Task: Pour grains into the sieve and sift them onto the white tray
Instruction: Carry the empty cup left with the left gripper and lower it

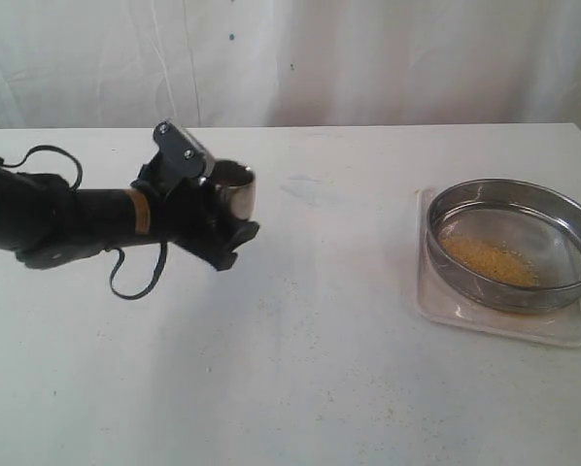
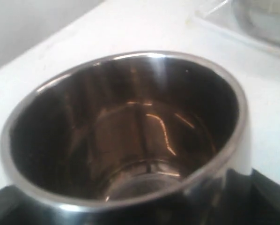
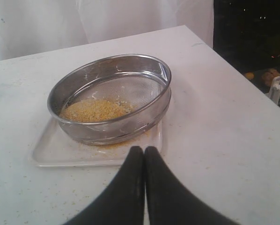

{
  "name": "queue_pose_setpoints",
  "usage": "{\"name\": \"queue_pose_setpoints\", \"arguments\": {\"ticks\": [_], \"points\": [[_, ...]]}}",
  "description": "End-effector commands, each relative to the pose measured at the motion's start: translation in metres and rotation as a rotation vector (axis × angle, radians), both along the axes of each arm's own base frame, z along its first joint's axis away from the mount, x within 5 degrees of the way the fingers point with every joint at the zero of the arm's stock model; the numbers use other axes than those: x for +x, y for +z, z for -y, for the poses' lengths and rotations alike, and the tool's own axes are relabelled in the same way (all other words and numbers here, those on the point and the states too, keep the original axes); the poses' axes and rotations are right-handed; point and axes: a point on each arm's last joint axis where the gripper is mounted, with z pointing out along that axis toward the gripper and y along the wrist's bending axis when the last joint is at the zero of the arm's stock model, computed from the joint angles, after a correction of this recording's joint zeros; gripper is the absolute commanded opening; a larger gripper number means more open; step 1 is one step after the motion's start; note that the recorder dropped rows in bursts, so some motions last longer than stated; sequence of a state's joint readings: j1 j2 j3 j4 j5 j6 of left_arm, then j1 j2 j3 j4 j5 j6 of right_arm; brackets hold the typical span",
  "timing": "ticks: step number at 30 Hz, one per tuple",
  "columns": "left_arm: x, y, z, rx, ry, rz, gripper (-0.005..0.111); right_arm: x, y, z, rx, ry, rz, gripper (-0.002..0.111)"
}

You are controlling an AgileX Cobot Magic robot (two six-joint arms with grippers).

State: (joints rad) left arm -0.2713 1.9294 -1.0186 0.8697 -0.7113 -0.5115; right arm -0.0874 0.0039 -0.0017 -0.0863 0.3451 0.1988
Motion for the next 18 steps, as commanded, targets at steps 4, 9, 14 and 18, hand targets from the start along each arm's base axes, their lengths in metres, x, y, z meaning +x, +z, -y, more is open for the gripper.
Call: {"name": "queue_pose_setpoints", "arguments": {"ticks": [4,9,14,18], "points": [[-0.003,-0.018,-0.011,-0.010,0.025,-0.027,0.000,0.000,0.000,0.000,-0.009,-0.003,0.003,0.000],[0.010,-0.025,-0.022,0.018,0.197,-0.079,0.001,0.000,0.000,0.000,-0.009,-0.003,0.003,0.000],[0.020,-0.046,-0.023,-0.004,0.250,-0.098,0.018,0.000,0.000,0.000,-0.009,-0.003,0.003,0.000],[0.026,-0.059,-0.020,-0.038,0.244,-0.084,0.032,0.000,0.000,0.000,-0.009,-0.003,0.003,0.000]]}}
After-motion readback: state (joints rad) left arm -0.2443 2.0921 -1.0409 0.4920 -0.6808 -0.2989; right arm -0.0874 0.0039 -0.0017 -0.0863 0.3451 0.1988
